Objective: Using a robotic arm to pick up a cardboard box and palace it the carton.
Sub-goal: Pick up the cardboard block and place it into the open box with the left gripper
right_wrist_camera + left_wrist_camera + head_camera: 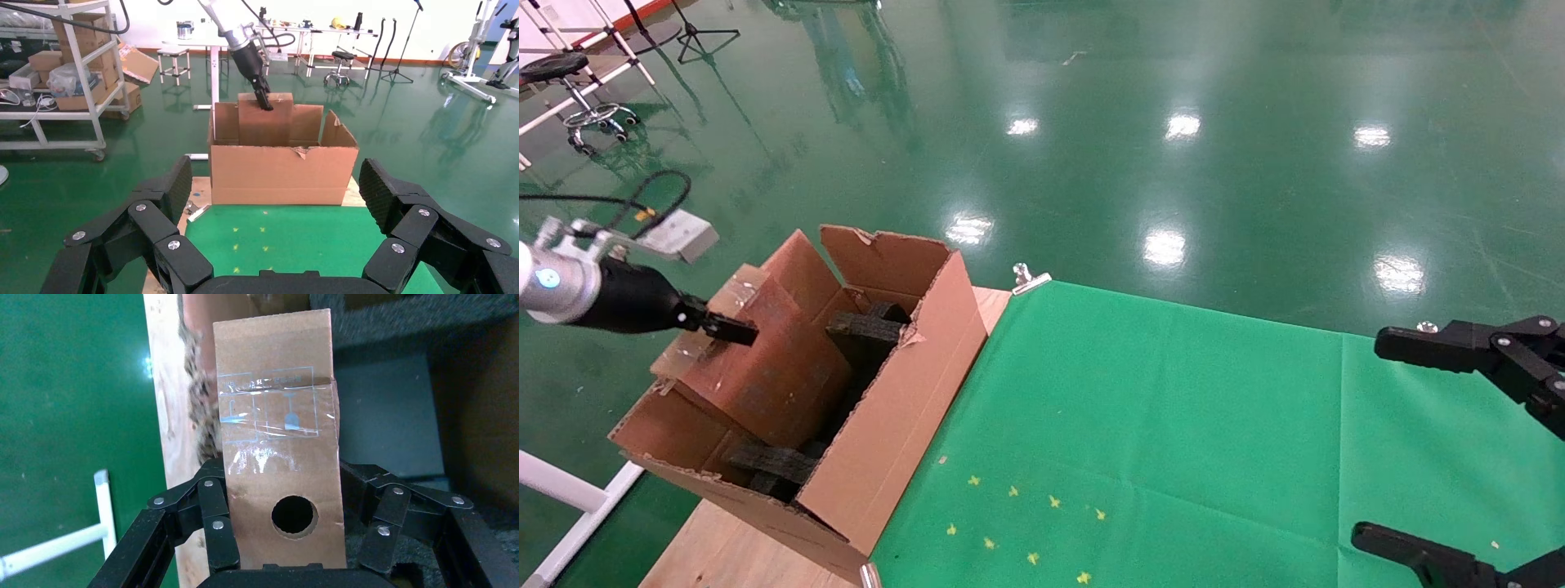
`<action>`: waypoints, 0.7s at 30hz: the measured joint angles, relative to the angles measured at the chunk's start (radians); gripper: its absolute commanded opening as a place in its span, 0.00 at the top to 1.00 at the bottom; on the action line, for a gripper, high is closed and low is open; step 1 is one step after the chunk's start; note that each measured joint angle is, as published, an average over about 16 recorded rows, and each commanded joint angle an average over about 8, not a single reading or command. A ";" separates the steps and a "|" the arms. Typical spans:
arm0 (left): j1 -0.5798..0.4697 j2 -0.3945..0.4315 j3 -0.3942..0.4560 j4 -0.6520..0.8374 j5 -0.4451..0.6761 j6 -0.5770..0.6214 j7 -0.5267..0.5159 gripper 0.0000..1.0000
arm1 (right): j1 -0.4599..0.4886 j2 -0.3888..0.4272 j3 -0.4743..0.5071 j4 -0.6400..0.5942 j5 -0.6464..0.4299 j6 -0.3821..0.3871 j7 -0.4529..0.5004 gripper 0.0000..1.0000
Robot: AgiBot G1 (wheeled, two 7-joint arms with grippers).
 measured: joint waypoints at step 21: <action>0.138 0.112 -0.003 0.127 -0.005 -0.251 -0.108 0.12 | 0.000 0.000 -0.001 0.000 0.001 0.001 -0.001 0.00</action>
